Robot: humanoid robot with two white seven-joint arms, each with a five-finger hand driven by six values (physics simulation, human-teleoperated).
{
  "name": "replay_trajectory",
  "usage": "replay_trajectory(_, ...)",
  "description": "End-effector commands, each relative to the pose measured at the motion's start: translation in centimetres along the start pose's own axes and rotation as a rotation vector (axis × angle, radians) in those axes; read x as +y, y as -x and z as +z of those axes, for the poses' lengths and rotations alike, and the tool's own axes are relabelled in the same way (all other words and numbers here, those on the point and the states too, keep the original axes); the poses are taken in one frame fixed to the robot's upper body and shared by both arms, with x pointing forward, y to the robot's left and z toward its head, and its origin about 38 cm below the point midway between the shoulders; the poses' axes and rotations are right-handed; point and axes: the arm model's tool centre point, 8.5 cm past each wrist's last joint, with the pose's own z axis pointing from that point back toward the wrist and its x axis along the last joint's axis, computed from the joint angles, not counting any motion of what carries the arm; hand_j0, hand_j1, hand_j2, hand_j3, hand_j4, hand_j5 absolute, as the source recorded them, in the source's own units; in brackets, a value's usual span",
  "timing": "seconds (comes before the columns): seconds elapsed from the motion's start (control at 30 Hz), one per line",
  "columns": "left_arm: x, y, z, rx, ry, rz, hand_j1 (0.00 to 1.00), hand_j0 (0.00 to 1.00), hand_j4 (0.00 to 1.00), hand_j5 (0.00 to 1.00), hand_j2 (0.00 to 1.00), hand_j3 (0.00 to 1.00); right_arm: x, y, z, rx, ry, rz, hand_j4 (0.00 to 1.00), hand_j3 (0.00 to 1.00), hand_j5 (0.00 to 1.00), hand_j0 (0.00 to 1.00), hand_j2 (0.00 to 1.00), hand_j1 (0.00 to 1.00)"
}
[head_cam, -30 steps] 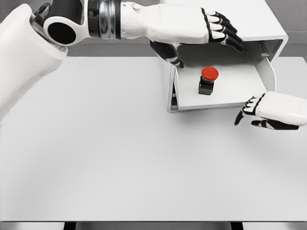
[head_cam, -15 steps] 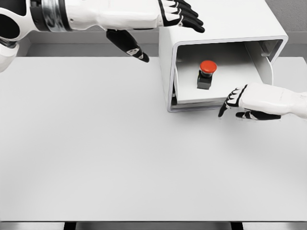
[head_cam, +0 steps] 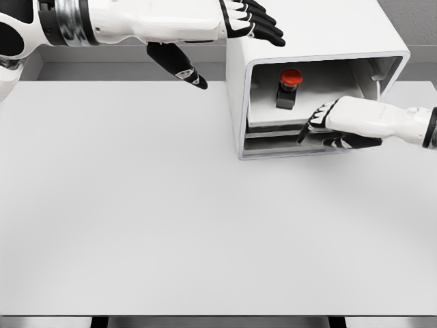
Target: Slide open multi-storey tabletop storage cabinets and put open load switch and slide close multi-storey tabletop storage cabinets
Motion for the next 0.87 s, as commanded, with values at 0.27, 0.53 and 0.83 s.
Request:
replay_trajectory(0.27,-0.1,0.3,0.2,0.013,0.002,0.005,1.00,1.00,1.00,1.00,1.00,1.00,0.0,-0.9,2.1,0.015,-0.019,0.032,0.67,0.67,0.67,0.67,0.67,0.67)
replay_trajectory(0.53,-7.3,1.7,3.9,0.103,0.066,0.149,1.00,1.00,1.00,1.00,1.00,1.00,0.4,-1.1,6.2,0.085,0.007,0.033,1.00,1.00,1.00,1.00,1.00,1.00)
replay_trajectory(0.83,-11.2,2.2,8.5,0.204,0.119,0.229,1.00,1.00,1.00,1.00,1.00,1.00,1.5,-1.2,6.1,0.082,-0.009,0.011,1.00,1.00,1.00,1.00,1.00,1.00)
